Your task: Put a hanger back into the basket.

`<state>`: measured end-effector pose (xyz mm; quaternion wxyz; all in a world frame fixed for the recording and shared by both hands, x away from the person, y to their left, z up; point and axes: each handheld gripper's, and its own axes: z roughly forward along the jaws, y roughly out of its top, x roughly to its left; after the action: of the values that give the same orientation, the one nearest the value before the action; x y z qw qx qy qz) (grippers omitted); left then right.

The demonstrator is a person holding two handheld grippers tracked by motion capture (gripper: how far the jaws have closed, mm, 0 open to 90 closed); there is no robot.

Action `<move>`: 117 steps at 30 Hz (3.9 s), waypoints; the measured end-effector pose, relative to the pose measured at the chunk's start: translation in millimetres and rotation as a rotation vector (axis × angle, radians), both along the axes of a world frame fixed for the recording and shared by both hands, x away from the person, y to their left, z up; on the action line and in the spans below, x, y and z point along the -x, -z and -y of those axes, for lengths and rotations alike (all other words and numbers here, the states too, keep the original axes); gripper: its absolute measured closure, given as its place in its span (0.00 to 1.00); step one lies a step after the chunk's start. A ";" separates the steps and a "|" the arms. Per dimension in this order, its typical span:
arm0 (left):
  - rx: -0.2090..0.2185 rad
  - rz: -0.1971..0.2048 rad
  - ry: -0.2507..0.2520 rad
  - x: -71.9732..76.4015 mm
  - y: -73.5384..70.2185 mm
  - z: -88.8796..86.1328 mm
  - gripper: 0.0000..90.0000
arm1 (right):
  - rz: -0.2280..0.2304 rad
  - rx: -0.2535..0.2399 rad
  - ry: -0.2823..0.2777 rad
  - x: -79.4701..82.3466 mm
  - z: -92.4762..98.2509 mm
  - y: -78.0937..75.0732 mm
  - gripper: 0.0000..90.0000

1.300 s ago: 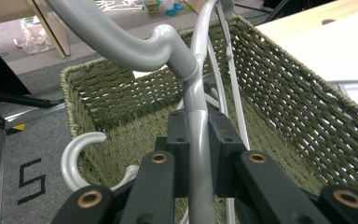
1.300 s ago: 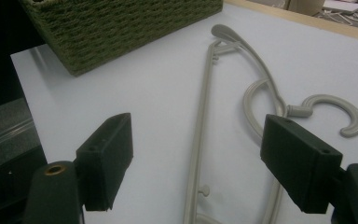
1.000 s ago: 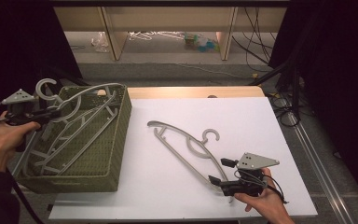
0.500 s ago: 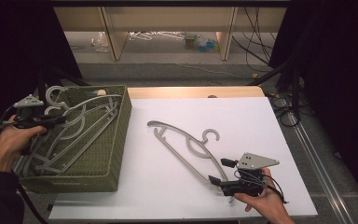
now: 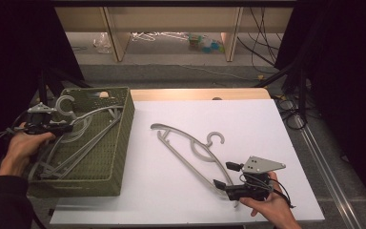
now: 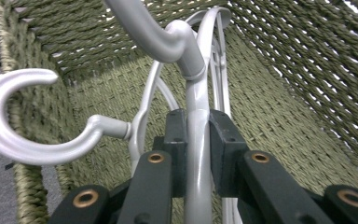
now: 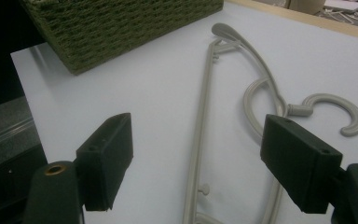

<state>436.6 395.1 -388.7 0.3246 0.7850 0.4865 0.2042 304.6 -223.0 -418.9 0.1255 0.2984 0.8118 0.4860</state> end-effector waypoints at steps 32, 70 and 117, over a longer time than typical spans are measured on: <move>0.053 0.039 -0.162 19.7 -4.9 -6.1 0.60 | -0.002 0.002 0.002 -0.5 0.0 0.7 0.29; 0.347 0.255 0.101 112.2 -29.9 143.0 0.25 | -0.014 -0.014 0.017 -3.0 0.5 4.3 0.25; 0.301 0.149 0.351 153.6 54.4 247.8 0.19 | -0.101 0.195 0.040 -43.1 -6.6 30.0 0.27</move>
<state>283.0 147.3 -443.1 0.5034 0.7830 0.3424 0.1272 347.8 -216.4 -448.9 0.1226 0.3251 0.8543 0.3866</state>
